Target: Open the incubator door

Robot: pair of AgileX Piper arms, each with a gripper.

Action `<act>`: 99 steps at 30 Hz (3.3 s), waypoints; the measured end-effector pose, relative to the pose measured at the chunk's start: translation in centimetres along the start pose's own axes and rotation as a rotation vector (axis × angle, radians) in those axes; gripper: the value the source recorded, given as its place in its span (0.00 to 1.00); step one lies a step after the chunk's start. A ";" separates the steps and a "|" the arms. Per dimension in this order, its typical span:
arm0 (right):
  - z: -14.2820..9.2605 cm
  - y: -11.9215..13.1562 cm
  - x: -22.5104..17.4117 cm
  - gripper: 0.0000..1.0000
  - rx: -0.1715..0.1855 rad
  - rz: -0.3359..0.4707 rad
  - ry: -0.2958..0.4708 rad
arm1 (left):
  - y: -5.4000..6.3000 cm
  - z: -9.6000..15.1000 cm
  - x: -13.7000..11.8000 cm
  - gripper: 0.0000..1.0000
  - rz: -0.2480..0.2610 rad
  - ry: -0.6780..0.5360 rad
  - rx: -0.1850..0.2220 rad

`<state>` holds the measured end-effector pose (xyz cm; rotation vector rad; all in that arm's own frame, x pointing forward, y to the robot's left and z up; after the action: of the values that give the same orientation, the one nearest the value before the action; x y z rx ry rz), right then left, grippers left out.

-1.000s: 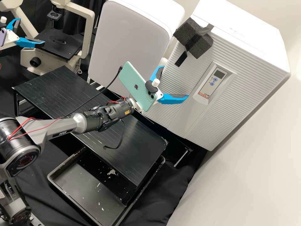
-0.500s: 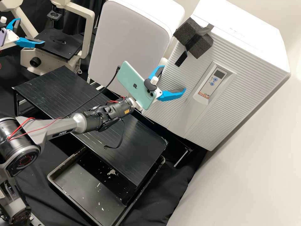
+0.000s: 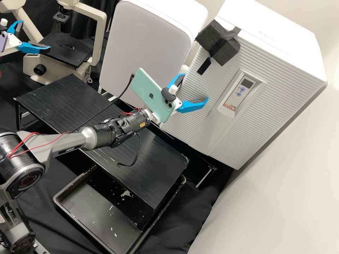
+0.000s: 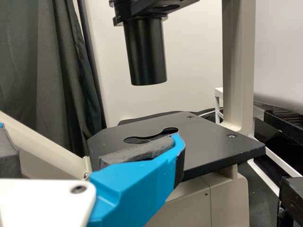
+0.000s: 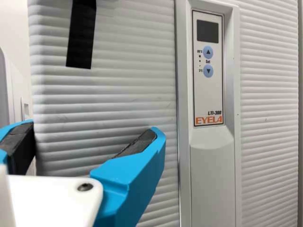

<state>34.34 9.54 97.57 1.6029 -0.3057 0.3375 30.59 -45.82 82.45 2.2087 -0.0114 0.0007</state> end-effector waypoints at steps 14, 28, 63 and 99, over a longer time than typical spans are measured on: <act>-0.6 -0.2 -0.4 0.00 0.009 -0.019 0.002 | 0.0 0.0 0.0 1.00 0.000 0.000 0.000; -0.8 0.0 -1.0 0.00 0.012 -0.026 -0.004 | 0.0 0.0 0.0 1.00 0.000 0.000 0.000; -1.6 3.8 -8.5 0.00 0.003 0.035 -0.041 | 0.0 0.0 0.0 1.00 0.000 0.000 0.000; 0.2 8.1 -11.5 1.00 -0.095 0.112 -0.233 | 0.0 0.0 0.0 1.00 0.000 0.000 0.000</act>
<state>20.64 8.76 100.41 1.5366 -0.5834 0.2183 30.59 -45.82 82.45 2.2087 -0.0114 0.0007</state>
